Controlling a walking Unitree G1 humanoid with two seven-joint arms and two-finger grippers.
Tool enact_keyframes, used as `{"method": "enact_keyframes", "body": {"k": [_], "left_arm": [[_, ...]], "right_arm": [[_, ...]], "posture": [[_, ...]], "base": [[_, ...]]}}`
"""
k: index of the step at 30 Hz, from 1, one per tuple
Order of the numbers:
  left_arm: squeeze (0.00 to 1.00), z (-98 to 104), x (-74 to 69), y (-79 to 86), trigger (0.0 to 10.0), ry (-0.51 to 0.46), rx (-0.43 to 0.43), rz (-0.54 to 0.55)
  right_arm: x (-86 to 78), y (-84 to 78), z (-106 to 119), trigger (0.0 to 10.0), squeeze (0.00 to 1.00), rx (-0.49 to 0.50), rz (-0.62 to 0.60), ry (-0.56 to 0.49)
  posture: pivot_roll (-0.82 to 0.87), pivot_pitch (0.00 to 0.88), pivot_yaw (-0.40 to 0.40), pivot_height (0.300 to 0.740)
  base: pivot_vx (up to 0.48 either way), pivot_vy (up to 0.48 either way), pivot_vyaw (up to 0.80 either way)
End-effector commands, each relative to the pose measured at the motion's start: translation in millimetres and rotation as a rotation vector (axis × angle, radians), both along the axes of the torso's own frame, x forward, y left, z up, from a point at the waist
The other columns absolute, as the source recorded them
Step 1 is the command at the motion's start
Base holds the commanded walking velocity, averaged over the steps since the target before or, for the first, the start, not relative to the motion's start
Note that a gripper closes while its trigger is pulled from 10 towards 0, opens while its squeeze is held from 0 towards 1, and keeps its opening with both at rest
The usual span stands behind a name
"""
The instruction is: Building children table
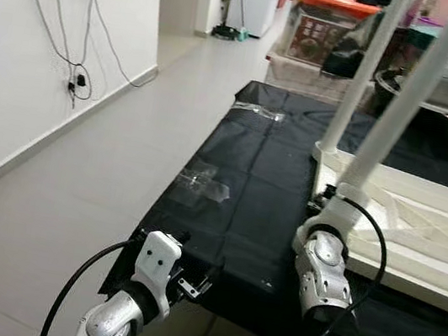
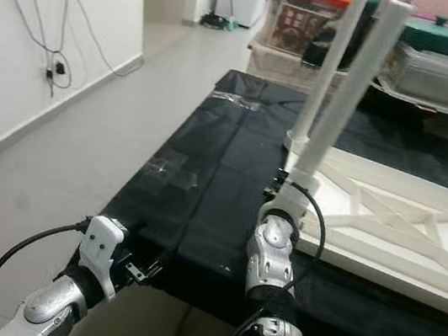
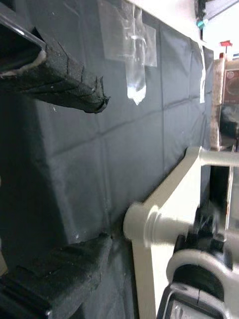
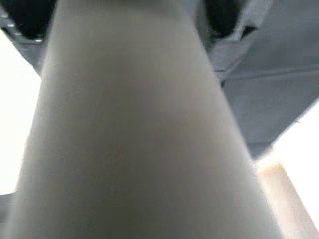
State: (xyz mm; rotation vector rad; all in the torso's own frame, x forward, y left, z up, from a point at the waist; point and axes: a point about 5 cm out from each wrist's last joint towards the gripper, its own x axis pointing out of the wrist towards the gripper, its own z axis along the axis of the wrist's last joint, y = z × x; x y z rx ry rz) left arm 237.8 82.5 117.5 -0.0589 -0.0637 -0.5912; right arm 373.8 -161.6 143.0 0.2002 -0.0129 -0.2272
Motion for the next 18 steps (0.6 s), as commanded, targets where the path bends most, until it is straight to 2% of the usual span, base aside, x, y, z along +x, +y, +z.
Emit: {"method": "enact_keyframes", "body": {"k": [1, 2, 3, 4, 5, 6, 7, 8, 10, 11, 13, 14, 15, 16, 17, 18], "left_arm": [[0.0, -2.8, -0.9, -1.1, 10.0, 0.009, 0.004, -0.006], [0.0, -3.0, -0.9, -1.1, 10.0, 0.009, 0.004, -0.006], [0.0, -3.3, -1.0, -1.5, 10.0, 0.009, 0.005, -0.007], [0.0, -3.3, -1.0, -1.5, 10.0, 0.009, 0.005, -0.007], [0.0, -3.5, -0.9, -1.6, 10.0, 0.009, 0.006, -0.008], [0.0, -3.6, -0.9, -1.7, 10.0, 0.008, 0.007, -0.008], [0.0, -3.6, -0.9, -1.5, 10.0, 0.008, 0.007, -0.007], [0.0, -3.6, -0.9, -1.5, 10.0, 0.008, 0.007, -0.007], [0.0, -3.6, -1.0, -1.5, 10.0, 0.008, 0.007, -0.008], [0.0, -3.6, -1.0, -1.5, 10.0, 0.008, 0.007, -0.008], [0.0, -3.9, -1.5, -1.7, 10.0, 0.009, 0.008, -0.011], [0.0, -3.9, -1.5, -1.7, 10.0, 0.009, 0.008, -0.011], [0.0, -4.2, -1.7, -1.6, 10.0, 0.009, 0.009, -0.011], [0.0, -4.2, -1.7, -1.6, 10.0, 0.009, 0.009, -0.011], [0.0, -4.6, -2.0, -1.6, 10.0, 0.01, 0.01, -0.012], [0.0, -4.8, -2.3, -1.5, 10.0, 0.01, 0.011, -0.012]], "right_arm": [[3.6, 17.4, 5.9, 10.0, 0.0, -0.005, 0.097, -0.044], [4.7, 19.2, 8.3, 10.0, 0.0, 0.02, 0.133, -0.063], [5.1, 20.6, 18.4, 10.0, 0.0, -0.01, 0.263, -0.157], [5.1, 20.6, 18.4, 10.0, 0.0, -0.01, 0.263, -0.157], [5.0, 20.4, 20.0, 10.0, 0.0, -0.001, 0.329, -0.175], [4.7, 20.9, 19.2, 10.0, 0.0, 0.029, 0.399, -0.165], [2.4, 23.8, 16.7, 10.0, 0.0, 0.057, 0.53, -0.145], [2.4, 23.8, 16.7, 10.0, 0.0, 0.057, 0.53, -0.145], [-9.2, 33.3, 9.4, 10.0, 0.0, 0.055, 0.823, -0.094], [-9.2, 33.3, 9.4, 10.0, 0.0, 0.055, 0.823, -0.094], [-27.3, 45.4, -1.4, 10.0, 0.0, -0.022, 1.14, -0.02], [-27.3, 45.4, -1.4, 10.0, 0.0, -0.022, 1.14, -0.02], [-33.1, 49.2, -5.5, 10.0, 0.0, -0.049, 1.241, 0.006], [-33.1, 49.2, -5.5, 10.0, 0.0, -0.049, 1.241, 0.006], [-38.5, 53.3, -11.0, 10.0, 0.0, -0.093, 1.357, 0.032], [-38.7, 56.2, -13.4, 10.0, 0.0, -0.128, 1.395, 0.044]], "posture": [[0.17, 0.0, -0.069, 0.74], [0.17, 0.0, -0.069, 0.74], [0.17, 0.0, -0.071, 0.74], [0.17, 0.0, -0.071, 0.74], [0.17, 0.0, -0.074, 0.74], [0.17, 0.0, -0.074, 0.74], [0.17, 0.0, -0.073, 0.74], [0.17, 0.0, -0.073, 0.74], [0.17, 0.0, -0.072, 0.74], [0.17, 0.0, -0.072, 0.74], [0.17, 0.0, -0.071, 0.74], [0.17, 0.0, -0.071, 0.74], [0.17, 0.0, -0.069, 0.74], [0.17, 0.0, -0.069, 0.74], [0.18, 0.0, -0.07, 0.74], [0.18, 0.0, -0.071, 0.74]], "base": [[0.0, 0.0, 0.0], [0.0, 0.0, 0.0], [0.0, 0.0, 0.0], [0.0, 0.0, 0.0], [0.0, 0.0, 0.0], [0.0, 0.0, 0.0], [0.0, 0.0, 0.0], [0.0, 0.0, 0.0], [0.0, 0.0, 0.0], [0.0, 0.0, 0.0], [0.0, 0.0, 0.0], [0.0, 0.0, 0.0], [0.0, 0.0, 0.0], [0.0, 0.0, 0.0], [0.0, 0.0, 0.0], [0.0, 0.0, 0.0]]}}
